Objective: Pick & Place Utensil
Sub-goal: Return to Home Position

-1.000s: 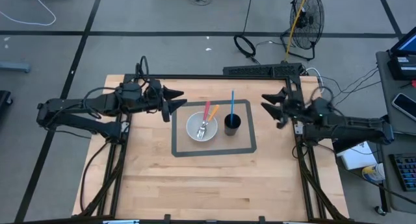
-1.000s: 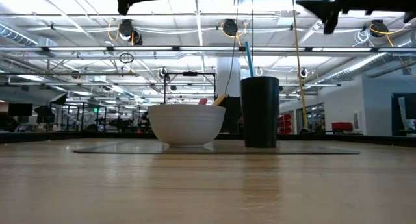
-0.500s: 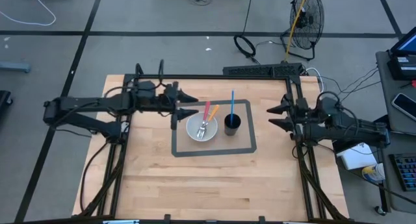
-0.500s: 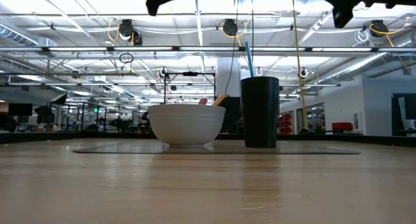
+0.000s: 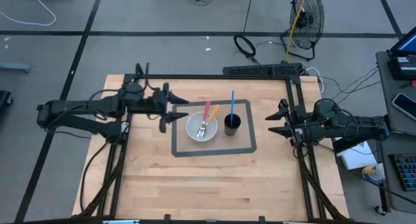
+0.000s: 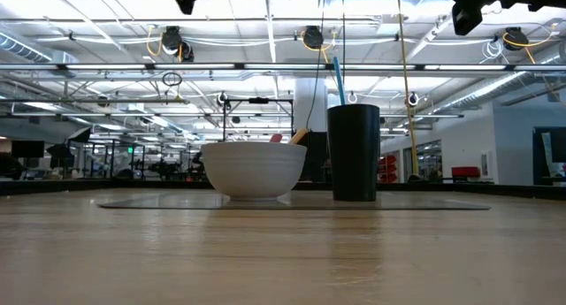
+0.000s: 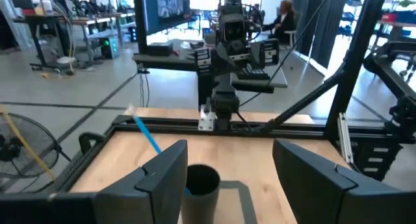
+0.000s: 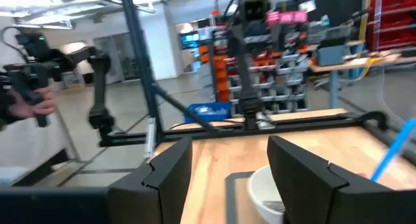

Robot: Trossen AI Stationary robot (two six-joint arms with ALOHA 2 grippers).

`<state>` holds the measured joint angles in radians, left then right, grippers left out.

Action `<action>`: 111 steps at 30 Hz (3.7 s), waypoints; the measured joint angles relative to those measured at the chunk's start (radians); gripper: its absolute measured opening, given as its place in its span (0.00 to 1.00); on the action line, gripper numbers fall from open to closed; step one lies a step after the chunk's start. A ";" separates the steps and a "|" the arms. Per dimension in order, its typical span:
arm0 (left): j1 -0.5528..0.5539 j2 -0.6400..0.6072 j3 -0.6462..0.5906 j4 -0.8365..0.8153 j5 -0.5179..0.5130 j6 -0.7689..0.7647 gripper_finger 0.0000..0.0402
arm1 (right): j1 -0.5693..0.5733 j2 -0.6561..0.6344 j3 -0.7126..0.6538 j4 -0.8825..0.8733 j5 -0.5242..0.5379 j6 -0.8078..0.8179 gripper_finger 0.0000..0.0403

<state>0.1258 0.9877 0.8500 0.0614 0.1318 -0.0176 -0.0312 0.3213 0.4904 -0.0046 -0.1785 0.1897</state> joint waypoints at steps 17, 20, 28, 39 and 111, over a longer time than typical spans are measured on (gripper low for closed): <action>-0.106 -0.323 -0.428 0.266 -0.157 -0.079 0.57 | 0.013 -0.009 0.000 -0.014 0.051 0.014 0.49; -0.121 -0.402 -0.485 0.284 -0.176 -0.078 0.57 | 0.013 -0.009 -0.001 -0.016 0.051 0.024 0.49; -0.162 -0.586 -0.597 0.273 -0.186 -0.066 0.57 | 0.013 -0.009 -0.001 -0.030 0.078 0.031 0.48; -0.222 -0.760 -0.723 0.273 -0.230 -0.052 0.57 | 0.013 -0.009 -0.002 -0.084 0.076 0.075 0.48; -0.166 -0.968 -0.834 -0.035 -0.027 -0.045 0.57 | 0.028 -0.005 -0.451 0.709 0.024 0.105 0.47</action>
<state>-0.0406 0.0193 0.0158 0.0269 0.1051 -0.0630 -0.0028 0.3168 0.0399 0.7044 -0.1543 0.2951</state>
